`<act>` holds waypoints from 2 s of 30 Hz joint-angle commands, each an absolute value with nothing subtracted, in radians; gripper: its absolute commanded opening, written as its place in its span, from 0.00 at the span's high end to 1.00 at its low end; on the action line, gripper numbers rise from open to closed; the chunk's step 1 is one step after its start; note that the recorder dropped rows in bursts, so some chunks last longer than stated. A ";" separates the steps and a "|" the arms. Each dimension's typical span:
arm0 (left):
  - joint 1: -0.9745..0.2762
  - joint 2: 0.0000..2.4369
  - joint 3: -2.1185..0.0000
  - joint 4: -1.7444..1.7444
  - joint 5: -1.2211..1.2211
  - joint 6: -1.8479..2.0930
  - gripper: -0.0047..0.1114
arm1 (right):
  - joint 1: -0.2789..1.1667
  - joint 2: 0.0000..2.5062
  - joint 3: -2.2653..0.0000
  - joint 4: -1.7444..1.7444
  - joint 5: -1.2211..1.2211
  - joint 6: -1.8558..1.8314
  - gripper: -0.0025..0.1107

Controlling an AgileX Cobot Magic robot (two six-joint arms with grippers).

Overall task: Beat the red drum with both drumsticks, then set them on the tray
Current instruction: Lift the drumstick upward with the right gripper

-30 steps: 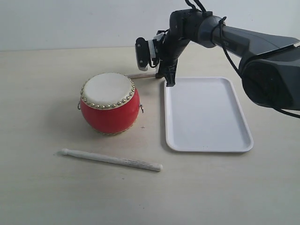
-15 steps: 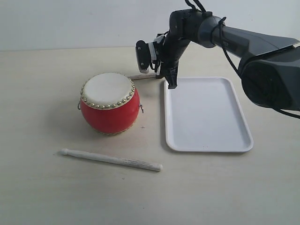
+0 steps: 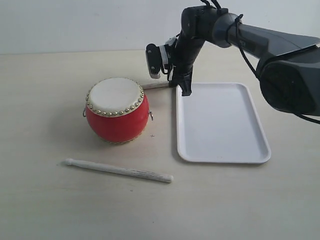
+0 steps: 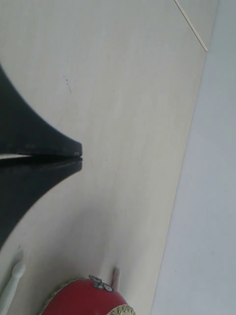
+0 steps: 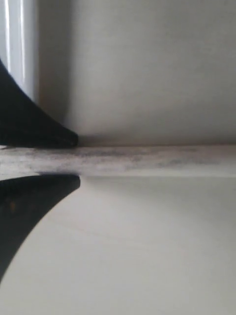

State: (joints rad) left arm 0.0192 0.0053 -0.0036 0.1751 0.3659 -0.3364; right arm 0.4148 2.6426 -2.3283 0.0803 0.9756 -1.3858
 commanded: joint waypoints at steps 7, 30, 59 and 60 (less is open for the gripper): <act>0.021 0.000 0.000 0.176 0.359 -0.341 0.96 | 0.414 2.578 -2.322 0.134 0.997 -1.347 0.98; 0.021 0.000 0.000 0.176 0.359 -0.341 0.96 | 0.401 2.339 -2.322 0.158 1.221 -0.793 0.98; 0.021 0.000 0.000 0.216 -0.630 -0.452 0.96 | 0.373 1.758 -1.252 1.237 1.181 -1.597 0.98; 0.021 0.000 0.000 0.216 -0.639 -0.452 0.96 | 0.373 1.758 -1.252 1.258 1.181 -1.615 0.98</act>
State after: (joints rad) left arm 0.0192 0.0053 0.0025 0.2069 -0.5696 -0.4182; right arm 0.3780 1.7695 -1.2539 1.1843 1.1795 -1.5425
